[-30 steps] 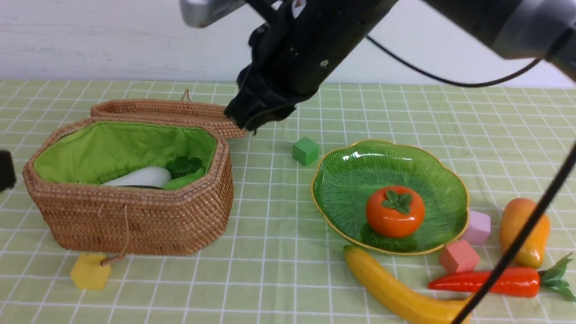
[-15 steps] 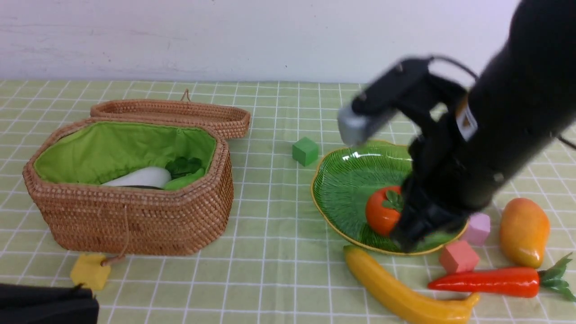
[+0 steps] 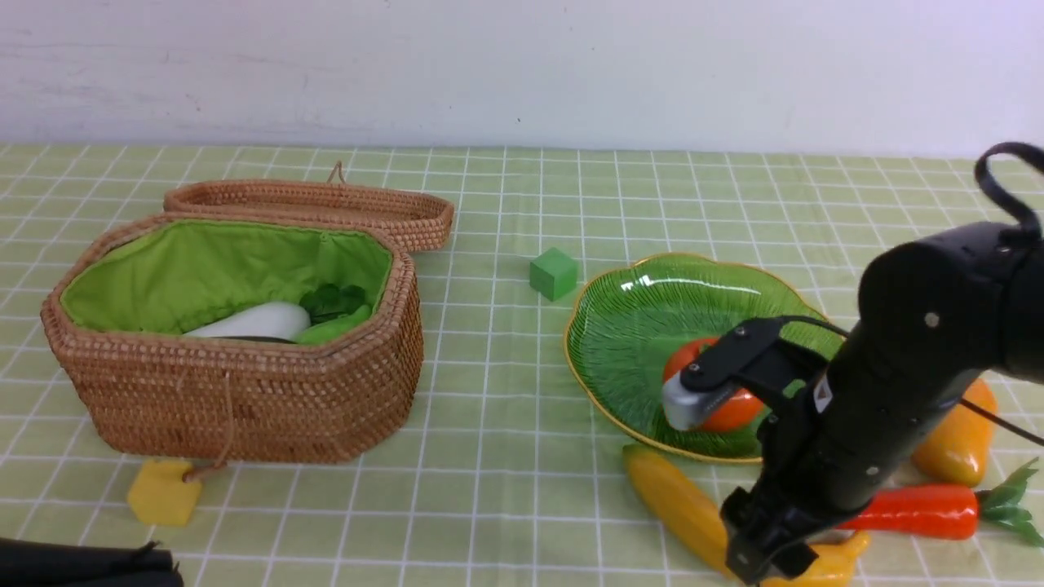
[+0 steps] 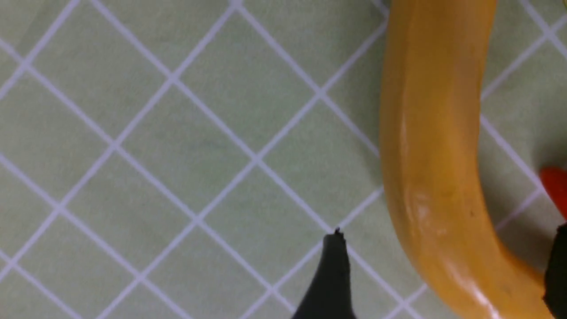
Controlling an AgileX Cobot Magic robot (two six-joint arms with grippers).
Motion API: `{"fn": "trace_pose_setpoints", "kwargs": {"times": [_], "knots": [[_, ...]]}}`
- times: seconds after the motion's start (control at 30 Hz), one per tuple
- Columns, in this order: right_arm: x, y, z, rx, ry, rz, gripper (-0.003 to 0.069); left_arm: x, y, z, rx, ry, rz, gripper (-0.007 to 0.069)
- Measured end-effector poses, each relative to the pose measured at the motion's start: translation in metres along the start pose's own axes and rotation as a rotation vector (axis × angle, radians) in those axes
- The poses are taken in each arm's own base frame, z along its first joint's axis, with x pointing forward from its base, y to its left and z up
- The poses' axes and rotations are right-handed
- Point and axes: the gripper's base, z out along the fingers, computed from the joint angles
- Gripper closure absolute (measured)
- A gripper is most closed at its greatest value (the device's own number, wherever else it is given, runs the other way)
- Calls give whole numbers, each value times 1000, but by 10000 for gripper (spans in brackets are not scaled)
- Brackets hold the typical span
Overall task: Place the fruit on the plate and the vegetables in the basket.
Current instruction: Use the right arm to grab a banana and put it into the right plate
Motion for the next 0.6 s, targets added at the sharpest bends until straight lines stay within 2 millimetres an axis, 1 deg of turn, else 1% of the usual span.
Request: {"fn": "trace_pose_setpoints", "kwargs": {"times": [0.2, 0.23, 0.3, 0.47, 0.6], "knots": [[-7, -6, 34, 2, 30, -52, 116, 2, 0, 0, 0, 24, -3, 618], [-7, -6, 36, 1, 34, -55, 118, 2, 0, 0, 0, 25, -3, 618], [-8, -7, 43, -1, 46, -75, 146, 3, 0, 0, 3, 29, -6, 618], [-9, -9, 51, -2, 54, -102, 228, 3, 0, 0, 3, 29, -6, 618], [-8, -8, 52, -8, 56, -120, 340, 3, 0, 0, 4, 29, -7, 618]]}}
